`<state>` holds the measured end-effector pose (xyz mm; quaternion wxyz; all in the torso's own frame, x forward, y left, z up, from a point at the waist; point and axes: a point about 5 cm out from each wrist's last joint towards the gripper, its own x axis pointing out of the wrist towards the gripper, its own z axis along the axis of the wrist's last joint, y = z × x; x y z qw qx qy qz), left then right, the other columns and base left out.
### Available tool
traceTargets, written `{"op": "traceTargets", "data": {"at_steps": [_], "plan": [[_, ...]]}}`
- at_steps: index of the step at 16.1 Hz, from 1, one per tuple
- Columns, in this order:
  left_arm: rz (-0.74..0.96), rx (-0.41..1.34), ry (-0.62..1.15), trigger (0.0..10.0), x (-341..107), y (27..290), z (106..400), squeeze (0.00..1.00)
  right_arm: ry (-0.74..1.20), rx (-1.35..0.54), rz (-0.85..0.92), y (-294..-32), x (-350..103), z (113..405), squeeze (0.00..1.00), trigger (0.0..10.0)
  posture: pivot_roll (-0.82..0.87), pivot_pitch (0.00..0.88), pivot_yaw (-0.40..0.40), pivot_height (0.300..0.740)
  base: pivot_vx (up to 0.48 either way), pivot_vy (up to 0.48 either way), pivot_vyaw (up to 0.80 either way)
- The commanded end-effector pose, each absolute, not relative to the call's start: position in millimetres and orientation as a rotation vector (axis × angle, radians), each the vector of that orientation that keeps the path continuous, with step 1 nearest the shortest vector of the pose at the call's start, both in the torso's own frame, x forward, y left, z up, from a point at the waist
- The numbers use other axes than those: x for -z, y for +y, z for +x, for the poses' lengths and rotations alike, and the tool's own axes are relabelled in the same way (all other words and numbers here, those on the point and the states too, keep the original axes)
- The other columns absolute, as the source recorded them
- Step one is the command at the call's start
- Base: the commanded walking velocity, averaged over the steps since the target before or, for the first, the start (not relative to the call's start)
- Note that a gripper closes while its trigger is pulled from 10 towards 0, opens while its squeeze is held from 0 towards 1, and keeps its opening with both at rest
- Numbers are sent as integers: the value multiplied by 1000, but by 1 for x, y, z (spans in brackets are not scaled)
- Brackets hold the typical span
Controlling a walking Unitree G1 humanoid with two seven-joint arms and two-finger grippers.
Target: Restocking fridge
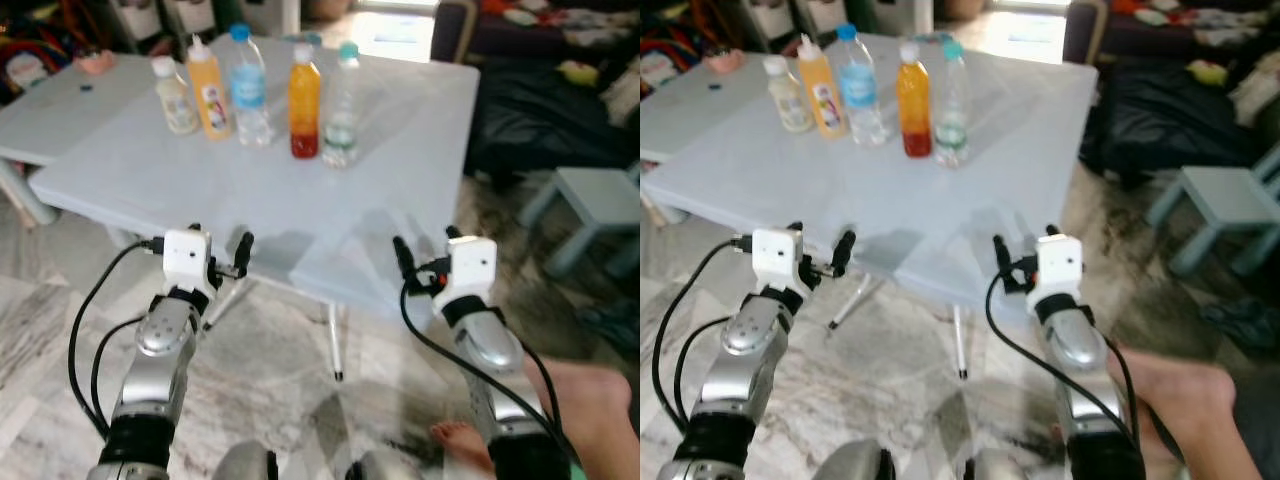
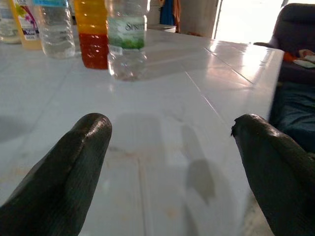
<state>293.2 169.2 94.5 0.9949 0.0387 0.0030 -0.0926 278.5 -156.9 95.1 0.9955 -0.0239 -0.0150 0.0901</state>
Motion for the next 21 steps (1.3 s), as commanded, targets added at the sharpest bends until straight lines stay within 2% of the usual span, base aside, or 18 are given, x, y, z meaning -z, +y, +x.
{"op": "traceTargets", "data": {"at_steps": [1,8,12,15,18,21], "plan": [[84,173,0,10000,-97,177,294,0,-51,-187,-39,-152,-100,279,0,10000,-53,63,-7,740,240,416,0],[97,198,-23,10000,-98,171,295,0,-64,-185,-51,-152,-102,280,0,10000,-54,55,-9,740,247,412,0],[85,209,-36,10000,-100,170,293,0,-121,-144,-126,-156,-112,284,0,10000,-51,54,-11,740,0,0,0],[87,227,-22,10000,-96,175,287,0,-213,18,-222,-174,-135,293,0,10000,-48,55,-8,740,0,0,0],[93,221,-3,10000,-94,183,282,0,-294,101,-250,-187,-161,303,0,10000,-41,60,-3,740,0,0,0],[92,218,-1,10000,-95,183,281,0,-313,99,-216,-192,-175,316,0,10000,-35,69,1,740,0,0,-662]]}}
